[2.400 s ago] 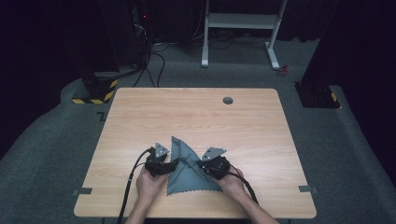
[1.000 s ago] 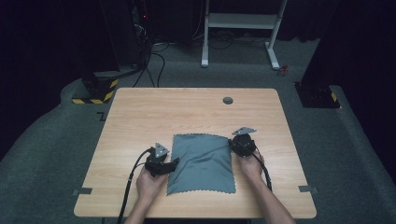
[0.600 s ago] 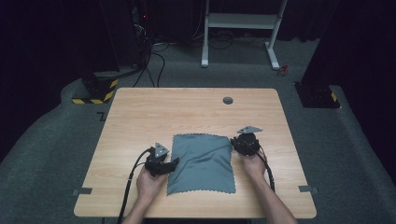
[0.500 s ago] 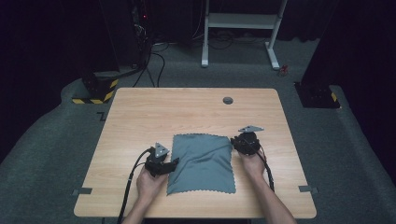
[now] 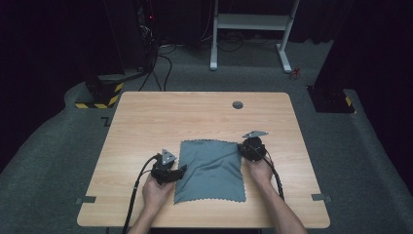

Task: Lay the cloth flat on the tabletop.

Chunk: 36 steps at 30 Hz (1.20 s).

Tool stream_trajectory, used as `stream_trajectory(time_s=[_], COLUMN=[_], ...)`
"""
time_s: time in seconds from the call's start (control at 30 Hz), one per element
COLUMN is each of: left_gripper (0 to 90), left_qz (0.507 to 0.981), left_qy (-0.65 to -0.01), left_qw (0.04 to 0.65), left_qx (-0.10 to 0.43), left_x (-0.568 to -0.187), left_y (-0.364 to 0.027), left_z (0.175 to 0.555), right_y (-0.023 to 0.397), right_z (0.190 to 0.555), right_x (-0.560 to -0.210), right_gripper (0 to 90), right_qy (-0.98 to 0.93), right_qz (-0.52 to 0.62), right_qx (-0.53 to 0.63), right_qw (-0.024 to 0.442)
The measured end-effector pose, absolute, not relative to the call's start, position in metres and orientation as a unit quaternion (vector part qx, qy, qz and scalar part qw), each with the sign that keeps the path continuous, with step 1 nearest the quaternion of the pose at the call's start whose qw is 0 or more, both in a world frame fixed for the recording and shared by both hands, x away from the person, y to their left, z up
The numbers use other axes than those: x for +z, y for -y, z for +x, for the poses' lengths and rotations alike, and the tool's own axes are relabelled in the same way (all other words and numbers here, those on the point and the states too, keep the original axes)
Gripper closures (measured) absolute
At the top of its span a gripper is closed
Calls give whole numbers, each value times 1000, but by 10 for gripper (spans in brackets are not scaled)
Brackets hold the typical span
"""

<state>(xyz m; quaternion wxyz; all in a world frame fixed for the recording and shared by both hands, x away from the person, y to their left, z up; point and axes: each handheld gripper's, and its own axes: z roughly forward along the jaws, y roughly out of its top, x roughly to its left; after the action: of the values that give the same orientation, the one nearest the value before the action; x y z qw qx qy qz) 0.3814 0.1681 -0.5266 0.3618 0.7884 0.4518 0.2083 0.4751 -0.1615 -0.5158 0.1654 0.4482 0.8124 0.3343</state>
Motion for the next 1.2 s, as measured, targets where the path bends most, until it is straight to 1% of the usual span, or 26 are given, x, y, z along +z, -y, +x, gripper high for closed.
stream_trajectory(time_s=[0.07, 0.1, 0.2, 0.27, 0.3, 0.4, 0.43, 0.47, 0.5, 0.53, 0.63, 0.67, 0.73, 0.9, 0.97, 1.07, 1.13, 1.17, 1.2], left_gripper=[404, 405, 405, 404, 404, 405, 405, 405, 405, 404, 404, 405, 405, 404, 405, 404, 404, 405, 404], left_qz=[788, 788, 788, 790, 790, 790, 790, 790, 790, 790, 790, 790, 790, 790, 790, 790, 790, 790, 790], left_qy=[-452, -452, -452, -451, -451, -451, -451, -451, -451, -451, -451, -451, -451, -451, -451, -451, -451, -451, -451], left_qw=[362, 362, 362, 361, 361, 361, 361, 361, 360, 360, 360, 360, 360, 360, 360, 360, 360, 360, 360], left_qx=[208, 208, 208, 208, 208, 208, 208, 208, 208, 208, 208, 208, 208, 208, 208, 208, 208, 208, 208], left_x=[-527, -527, -527, -527, -526, -526, -526, -526, -526, -526, -526, -526, -526, -526, -526, -526, -526, -526, -526], left_y=[-168, -168, -168, -168, -168, -168, -168, -168, -168, -168, -168, -168, -168, -168, -168, -168, -168, -168, -168], left_z=[381, 381, 381, 381, 381, 381, 381, 381, 381, 381, 381, 381, 381, 381, 381, 381, 381, 381, 381], right_y=[160, 157, 153, 142, 142, 128, 120, 120, 117, 114, 122, 132, 140, 141, 136, 129, 125, 123, 122], right_z=[475, 473, 469, 459, 459, 449, 445, 445, 443, 440, 440, 442, 445, 448, 449, 454, 457, 457, 460], right_x=[-515, -511, -507, -501, -501, -502, -505, -505, -507, -508, -503, -497, -494, -498, -501, -503, -504, -505, -506], right_gripper=[896, 897, 896, 895, 895, 891, 860, 860, 839, 830, 829, 830, 829, 816, 791, 741, 746, 775, 825], right_qy=[-814, -817, -820, -834, -834, -855, -871, -871, -878, -882, -868, -849, -839, -841, -842, -839, -840, -839, -843], right_qz=[447, 435, 422, 383, 383, 339, 315, 315, 304, 293, 310, 339, 358, 366, 365, 370, 369, 373, 370], right_qx=[332, 330, 336, 340, 340, 344, 339, 339, 335, 331, 355, 378, 383, 374, 373, 381, 381, 380, 377], right_qw=[168, 184, 192, 205, 205, 190, 165, 165, 156, 162, 159, 150, 146, 140, 137, 120, 116, 110, 104])
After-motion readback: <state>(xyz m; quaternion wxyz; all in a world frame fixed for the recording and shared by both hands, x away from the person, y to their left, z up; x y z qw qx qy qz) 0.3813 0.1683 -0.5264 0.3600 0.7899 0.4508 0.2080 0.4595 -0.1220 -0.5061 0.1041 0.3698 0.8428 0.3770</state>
